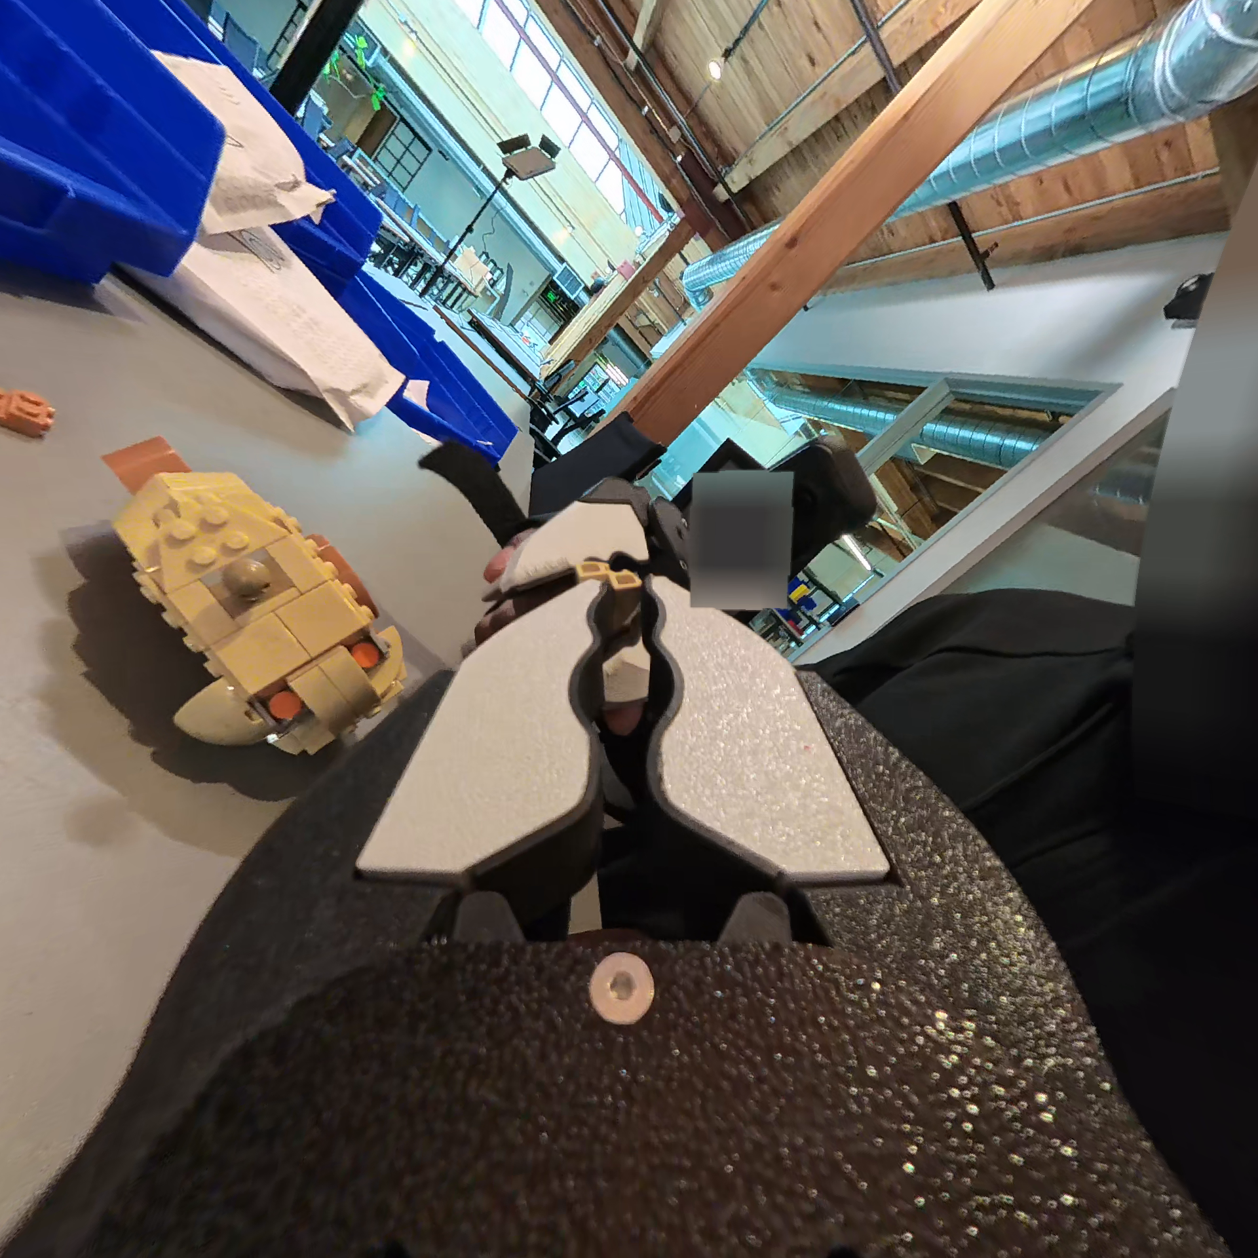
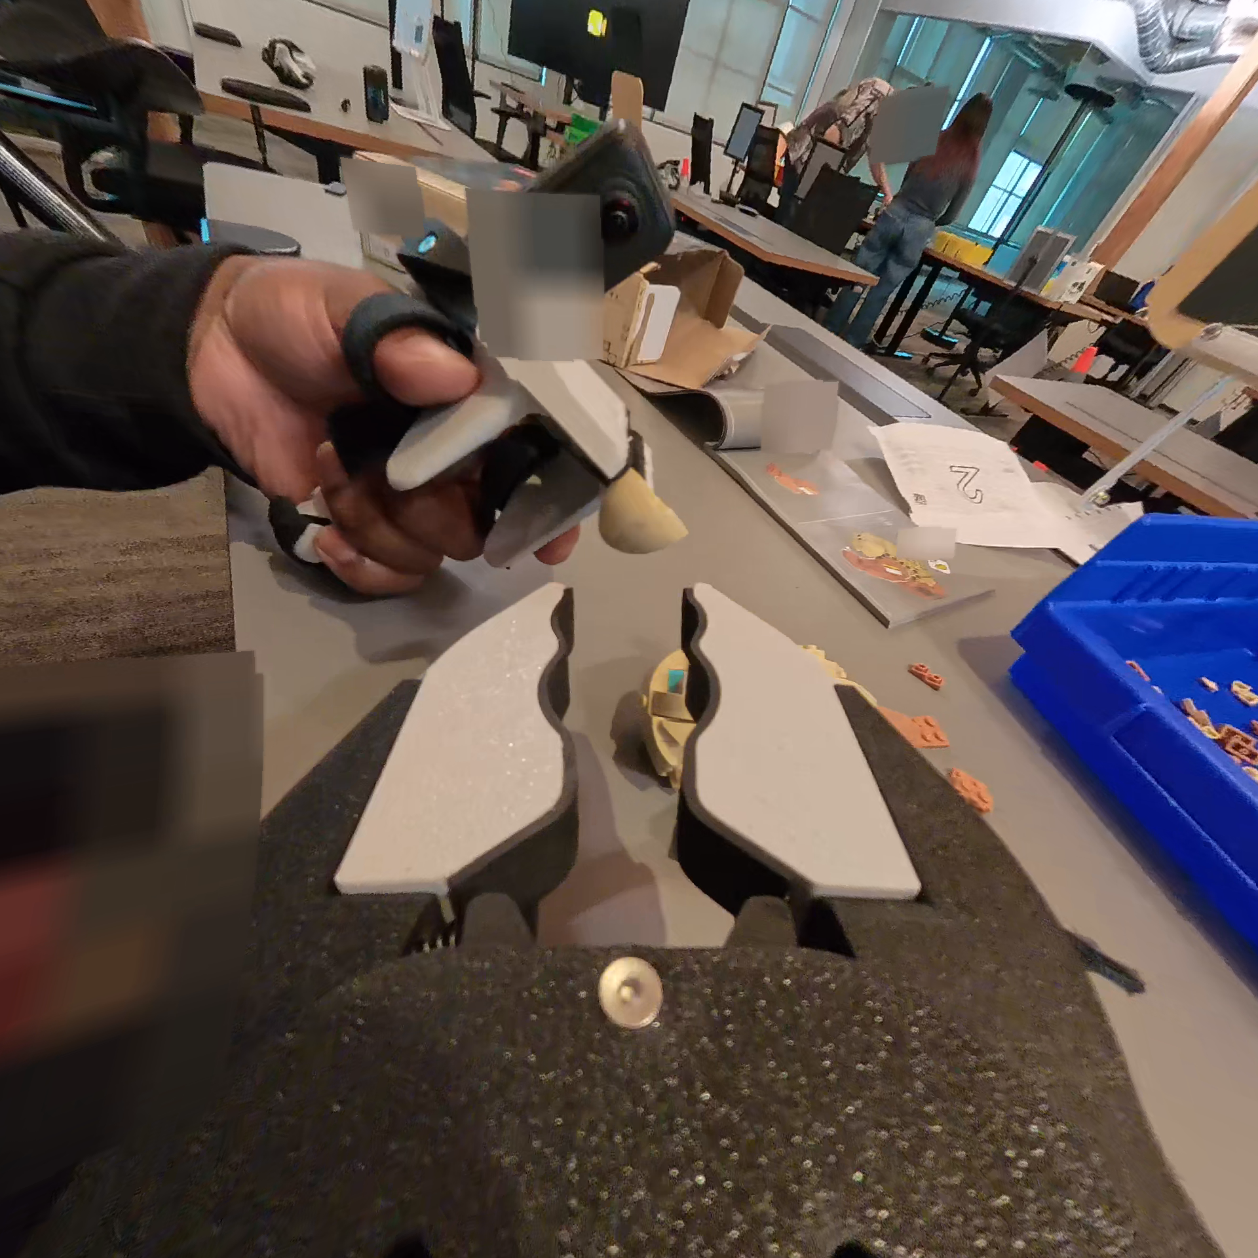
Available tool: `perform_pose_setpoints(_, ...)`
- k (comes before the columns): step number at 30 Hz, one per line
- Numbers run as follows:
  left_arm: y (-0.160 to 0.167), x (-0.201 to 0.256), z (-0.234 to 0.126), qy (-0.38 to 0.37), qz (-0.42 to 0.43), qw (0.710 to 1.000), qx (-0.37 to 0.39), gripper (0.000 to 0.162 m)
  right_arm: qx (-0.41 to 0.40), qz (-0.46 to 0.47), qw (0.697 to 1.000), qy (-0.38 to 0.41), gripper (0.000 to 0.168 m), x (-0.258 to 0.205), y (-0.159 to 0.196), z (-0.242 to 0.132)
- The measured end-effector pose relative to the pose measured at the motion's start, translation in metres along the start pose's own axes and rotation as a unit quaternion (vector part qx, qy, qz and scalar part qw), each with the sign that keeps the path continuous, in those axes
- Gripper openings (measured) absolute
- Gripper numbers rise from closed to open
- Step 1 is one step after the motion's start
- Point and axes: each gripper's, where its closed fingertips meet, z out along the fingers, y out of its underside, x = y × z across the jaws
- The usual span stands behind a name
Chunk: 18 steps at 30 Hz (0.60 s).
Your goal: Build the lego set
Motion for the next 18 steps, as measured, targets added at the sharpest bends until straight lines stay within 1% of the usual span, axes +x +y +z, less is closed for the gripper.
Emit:
perform_pose_setpoints(4, -0.004, 0.002, 0.001, 0.010, -0.019, 0.999, 0.029, 0.007, 0.020, 0.063, 0.997, -0.031, 0.025, -0.005, -0.008, 0.001)
perform_pose_setpoints(6, -0.008, 0.007, 0.002, 0.028, -0.021, 0.998, 0.056, 0.007, 0.032, 0.110, 0.992, -0.052, 0.021, -0.007, -0.014, 0.000)
perform_pose_setpoints(8, -0.012, 0.017, 0.002, 0.055, -0.016, 0.994, 0.091, 0.007, 0.052, 0.166, 0.981, -0.084, 0.021, -0.009, -0.021, -0.004)
perform_pose_setpoints(10, -0.016, 0.027, 0.000, 0.088, -0.002, 0.988, 0.125, 0.007, 0.079, 0.240, 0.958, -0.137, 0.020, -0.012, -0.030, -0.008)
perform_pose_setpoints(13, -0.021, 0.036, -0.003, 0.122, 0.019, 0.980, 0.158, 0.007, 0.131, 0.345, 0.904, -0.215, 0.023, -0.012, -0.046, -0.017)
perform_pose_setpoints(15, -0.021, 0.039, -0.003, 0.136, 0.023, 0.976, 0.168, 0.007, 0.155, 0.388, 0.875, -0.246, 0.024, -0.010, -0.052, -0.020)
perform_pose_setpoints(18, -0.019, 0.041, -0.001, 0.145, 0.028, 0.975, 0.168, 0.007, 0.173, 0.419, 0.851, -0.265, 0.025, -0.008, -0.057, -0.020)
